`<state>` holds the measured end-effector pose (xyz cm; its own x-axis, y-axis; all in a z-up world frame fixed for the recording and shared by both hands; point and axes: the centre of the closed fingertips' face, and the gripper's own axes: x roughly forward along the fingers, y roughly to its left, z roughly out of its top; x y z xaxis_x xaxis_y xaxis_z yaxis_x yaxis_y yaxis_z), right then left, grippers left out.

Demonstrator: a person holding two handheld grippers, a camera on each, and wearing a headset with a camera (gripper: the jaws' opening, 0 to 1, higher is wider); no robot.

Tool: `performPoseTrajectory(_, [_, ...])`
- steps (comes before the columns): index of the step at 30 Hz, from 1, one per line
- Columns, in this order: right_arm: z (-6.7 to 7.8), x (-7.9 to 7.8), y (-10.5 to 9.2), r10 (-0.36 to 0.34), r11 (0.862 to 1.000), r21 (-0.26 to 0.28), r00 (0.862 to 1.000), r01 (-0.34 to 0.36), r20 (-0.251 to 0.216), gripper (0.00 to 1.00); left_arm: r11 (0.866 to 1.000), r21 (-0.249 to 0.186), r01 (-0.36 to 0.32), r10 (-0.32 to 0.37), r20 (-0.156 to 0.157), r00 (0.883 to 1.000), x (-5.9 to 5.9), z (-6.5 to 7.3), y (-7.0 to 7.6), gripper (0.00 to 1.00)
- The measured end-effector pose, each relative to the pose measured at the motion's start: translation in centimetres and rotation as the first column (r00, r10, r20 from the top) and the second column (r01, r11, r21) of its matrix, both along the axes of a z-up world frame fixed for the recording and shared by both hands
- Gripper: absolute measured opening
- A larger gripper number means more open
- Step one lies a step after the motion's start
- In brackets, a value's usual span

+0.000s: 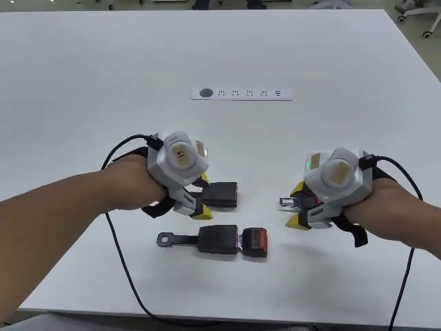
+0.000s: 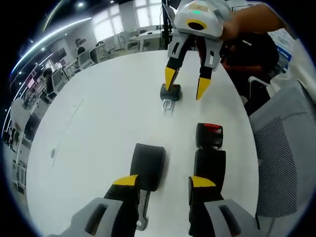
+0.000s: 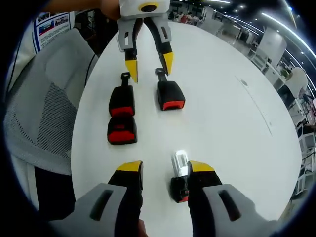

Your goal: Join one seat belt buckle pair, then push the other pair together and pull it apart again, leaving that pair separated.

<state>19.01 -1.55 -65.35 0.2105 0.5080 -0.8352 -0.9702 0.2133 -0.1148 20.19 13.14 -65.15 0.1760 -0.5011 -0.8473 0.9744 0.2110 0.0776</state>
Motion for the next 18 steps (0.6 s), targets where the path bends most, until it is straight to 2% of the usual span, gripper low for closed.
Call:
performPoseTrajectory(6, [-1.0,1.8,-2.1,-0.03,0.999,-0.02,0.999,0.03,-0.01,0.34,1.0,0.012,-0.003,0.003,-0.003,1.0,2.0,-0.6,0.5,0.41])
performPoseTrajectory(10, [-1.0,2.2,-2.9,-0.027,0.999,-0.037,1.0,0.027,-0.006,0.33,1.0,0.015,0.001,-0.001,-0.003,1.0,2.8,-0.8,0.5,0.44])
performPoseTrajectory(12, [-1.0,2.3,-3.3,-0.012,0.999,-0.044,1.0,0.012,0.001,0.33,1.0,0.009,0.011,-0.01,-0.016,1.0,3.1,-1.2,0.2,0.44])
performPoseTrajectory(14, [-1.6,2.7,-3.6,0.017,0.999,-0.045,1.0,-0.017,-0.003,0.33,0.999,0.017,0.037,-0.036,-0.03,0.999,2.7,-1.4,-0.1,0.43])
performPoseTrajectory(15, [-1.3,2.3,-3.5,0.028,0.998,-0.051,1.0,-0.028,-0.007,0.33,0.998,0.022,0.051,-0.05,-0.033,0.998,2.7,-1.6,-0.2,0.43])
performPoseTrajectory(18, [-1.6,2.7,-4.0,0.029,0.998,-0.053,1.0,-0.03,-0.012,0.33,0.997,0.025,0.076,-0.075,-0.059,0.995,2.7,-2.3,-0.6,0.4])
